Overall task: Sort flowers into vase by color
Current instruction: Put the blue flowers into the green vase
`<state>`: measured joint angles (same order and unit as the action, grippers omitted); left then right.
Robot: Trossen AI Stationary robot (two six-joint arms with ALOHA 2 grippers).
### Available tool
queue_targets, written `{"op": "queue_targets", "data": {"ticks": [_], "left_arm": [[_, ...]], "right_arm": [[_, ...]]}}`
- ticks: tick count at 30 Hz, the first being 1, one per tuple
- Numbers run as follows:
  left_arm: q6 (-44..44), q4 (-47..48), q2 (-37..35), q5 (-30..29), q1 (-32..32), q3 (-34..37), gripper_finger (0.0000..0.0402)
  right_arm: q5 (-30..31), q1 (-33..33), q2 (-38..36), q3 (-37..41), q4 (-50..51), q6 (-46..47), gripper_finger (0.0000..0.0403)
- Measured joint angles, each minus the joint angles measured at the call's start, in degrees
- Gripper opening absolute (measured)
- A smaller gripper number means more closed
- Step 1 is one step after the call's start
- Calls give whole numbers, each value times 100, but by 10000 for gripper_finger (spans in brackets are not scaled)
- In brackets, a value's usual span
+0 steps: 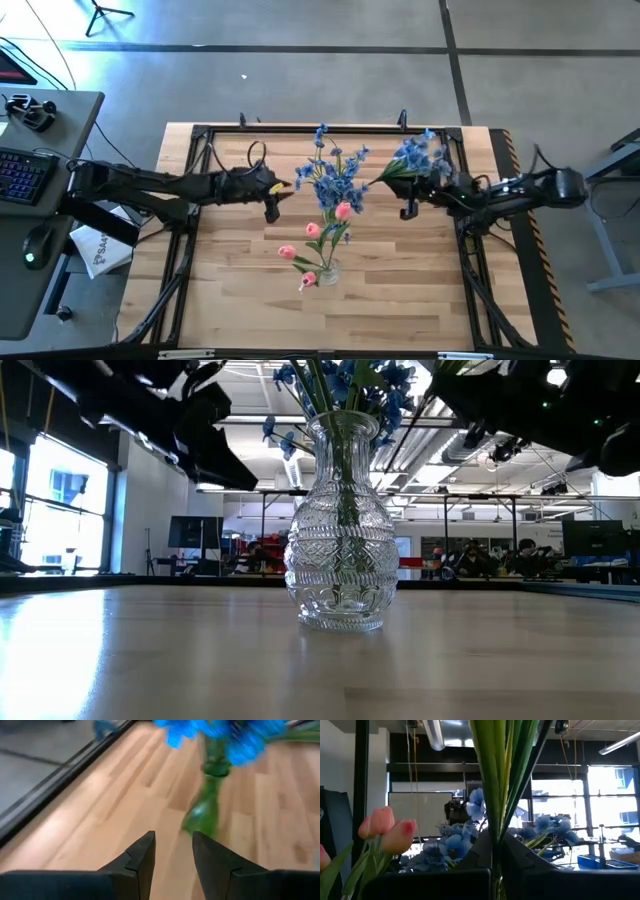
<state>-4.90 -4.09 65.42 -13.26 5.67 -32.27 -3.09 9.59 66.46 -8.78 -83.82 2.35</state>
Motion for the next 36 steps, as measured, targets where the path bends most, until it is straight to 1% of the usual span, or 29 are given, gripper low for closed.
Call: {"op": "queue_targets", "data": {"ticks": [2,5,12,17,21,23,30,33,36], "left_arm": [[-58,-813,149,123,0,334,120],[-221,-1596,439,131,0,639,120],[-211,-2485,1315,458,-2,669,120],[-206,-3328,1933,461,0,669,120],[-202,-4040,2250,461,0,666,120],[-201,-4239,2383,477,0,618,120],[191,-4250,2836,678,-2,91,120],[280,-4244,3056,711,-2,-141,120],[350,-4223,3249,720,-2,-312,120]], "right_arm": [[-23,-57,330,-131,-183,-56,0],[-39,-149,816,-285,-518,-85,0],[-26,-222,1671,-748,-599,-127,0],[-20,-222,2094,-1036,-601,-129,0],[-13,-222,2291,-1073,-553,-126,0],[-12,-222,2326,-1073,-543,-106,0],[-14,-226,2323,-1090,-339,-106,0],[-45,-226,2323,-1250,133,-121,0],[-143,-226,2323,-1496,859,-227,0]]}}
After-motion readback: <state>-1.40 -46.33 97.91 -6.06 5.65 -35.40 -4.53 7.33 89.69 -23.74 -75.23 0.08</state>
